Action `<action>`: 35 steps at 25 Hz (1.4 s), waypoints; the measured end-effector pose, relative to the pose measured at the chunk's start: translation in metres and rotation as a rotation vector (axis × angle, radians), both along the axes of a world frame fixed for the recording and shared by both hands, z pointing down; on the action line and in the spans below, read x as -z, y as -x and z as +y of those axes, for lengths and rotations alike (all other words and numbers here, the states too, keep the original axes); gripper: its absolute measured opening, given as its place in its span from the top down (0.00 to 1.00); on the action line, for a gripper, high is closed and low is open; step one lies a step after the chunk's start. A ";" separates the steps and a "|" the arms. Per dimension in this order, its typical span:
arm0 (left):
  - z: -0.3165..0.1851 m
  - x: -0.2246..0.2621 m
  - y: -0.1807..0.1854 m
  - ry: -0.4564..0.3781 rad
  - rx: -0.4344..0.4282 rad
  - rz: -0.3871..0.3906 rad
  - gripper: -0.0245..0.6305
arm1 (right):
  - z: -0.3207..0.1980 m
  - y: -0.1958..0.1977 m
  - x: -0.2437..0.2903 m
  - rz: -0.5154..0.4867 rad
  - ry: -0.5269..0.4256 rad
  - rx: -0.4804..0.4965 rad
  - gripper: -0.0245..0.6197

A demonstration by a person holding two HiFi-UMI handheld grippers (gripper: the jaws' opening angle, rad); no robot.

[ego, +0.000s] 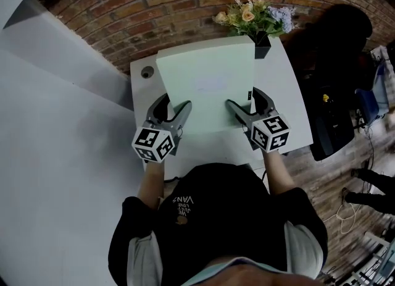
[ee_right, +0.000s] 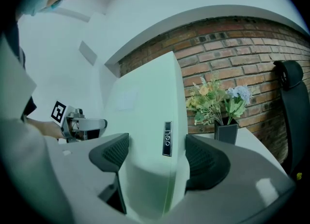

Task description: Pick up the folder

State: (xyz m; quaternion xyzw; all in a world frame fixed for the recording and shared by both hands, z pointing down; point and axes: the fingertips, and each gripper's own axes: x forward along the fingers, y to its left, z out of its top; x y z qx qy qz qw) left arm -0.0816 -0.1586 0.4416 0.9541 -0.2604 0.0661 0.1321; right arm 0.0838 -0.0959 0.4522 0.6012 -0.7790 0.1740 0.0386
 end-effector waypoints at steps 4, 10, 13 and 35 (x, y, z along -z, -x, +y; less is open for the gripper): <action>0.003 0.003 -0.002 -0.014 -0.020 0.004 0.50 | 0.006 -0.001 0.004 0.011 -0.013 -0.025 0.41; 0.007 0.005 -0.001 -0.037 -0.035 -0.007 0.50 | 0.012 0.001 0.008 0.019 -0.029 -0.044 0.41; 0.007 0.007 0.000 -0.048 -0.037 -0.018 0.51 | 0.012 0.002 0.010 0.027 -0.037 -0.048 0.41; -0.003 0.011 0.002 -0.070 -0.008 -0.041 0.51 | -0.003 0.003 0.012 0.028 -0.043 -0.039 0.42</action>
